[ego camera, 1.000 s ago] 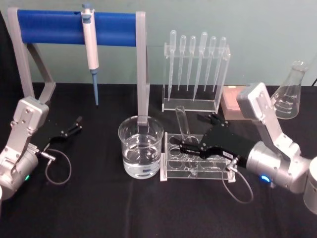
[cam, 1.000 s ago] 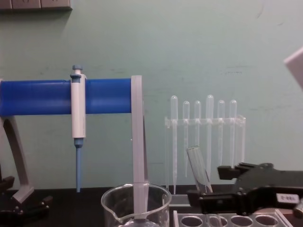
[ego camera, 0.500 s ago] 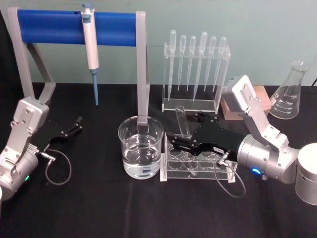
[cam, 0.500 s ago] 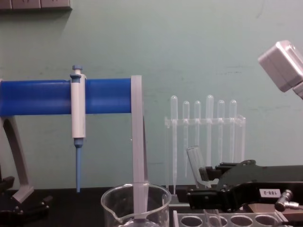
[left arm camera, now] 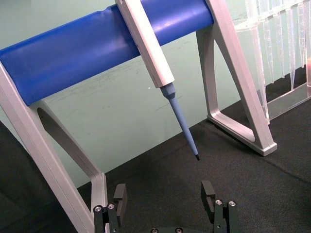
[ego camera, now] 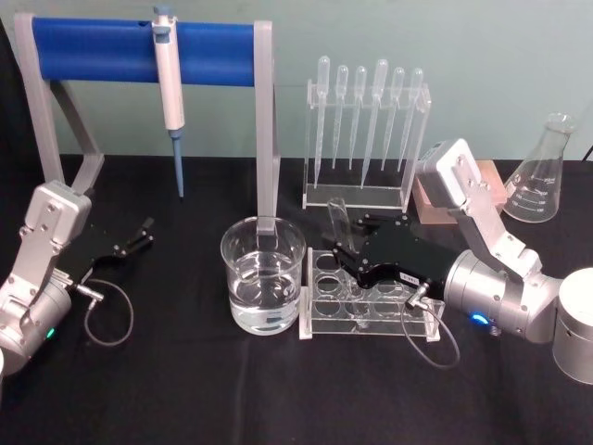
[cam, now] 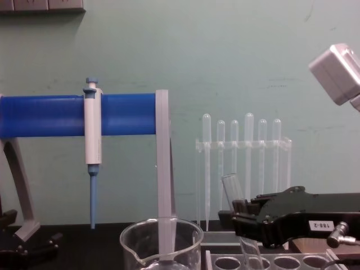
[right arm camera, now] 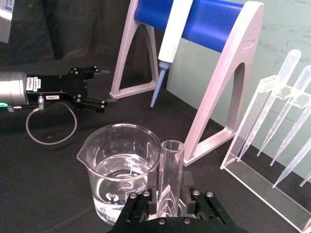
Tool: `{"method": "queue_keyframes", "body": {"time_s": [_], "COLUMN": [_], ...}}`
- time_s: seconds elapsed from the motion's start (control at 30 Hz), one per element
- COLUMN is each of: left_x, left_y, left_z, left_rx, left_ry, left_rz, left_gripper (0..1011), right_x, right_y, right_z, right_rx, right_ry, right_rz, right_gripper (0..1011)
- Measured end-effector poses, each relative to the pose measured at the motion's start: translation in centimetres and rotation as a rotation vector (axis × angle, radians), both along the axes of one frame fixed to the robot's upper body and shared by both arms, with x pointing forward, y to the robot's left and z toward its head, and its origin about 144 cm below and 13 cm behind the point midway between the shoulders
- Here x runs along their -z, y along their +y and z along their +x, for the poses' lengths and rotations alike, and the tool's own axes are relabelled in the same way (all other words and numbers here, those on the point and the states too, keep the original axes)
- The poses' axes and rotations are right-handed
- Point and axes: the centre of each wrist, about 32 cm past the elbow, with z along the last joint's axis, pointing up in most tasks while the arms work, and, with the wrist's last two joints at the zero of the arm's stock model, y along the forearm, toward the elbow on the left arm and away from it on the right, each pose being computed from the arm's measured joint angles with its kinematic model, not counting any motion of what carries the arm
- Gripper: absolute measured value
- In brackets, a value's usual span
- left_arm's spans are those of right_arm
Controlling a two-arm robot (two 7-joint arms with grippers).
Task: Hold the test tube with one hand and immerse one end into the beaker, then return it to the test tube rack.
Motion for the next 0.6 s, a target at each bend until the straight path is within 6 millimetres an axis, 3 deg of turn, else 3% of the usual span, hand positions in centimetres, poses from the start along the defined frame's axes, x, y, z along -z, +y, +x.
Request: {"method": "queue_keyframes", "body": {"time_s": [0.17,0.6], "left_x": [0.0,0.0], "left_y": [0.0,0.0], "left_z": [0.0,0.0], "left_rx": [0.000,0.000], "left_ry": [0.000,0.000], "left_rz": [0.000,0.000], "left_gripper": [1000,1000], "right_x": [-0.2,-1.6], "right_y": [0.0,-1.2], "right_z": [-0.3,-1.8], "right_rx": [0.001,0.025], "right_ry": [-0.010,-0.075], "right_rz": [0.010,0.164], "right_gripper": [225,225]}}
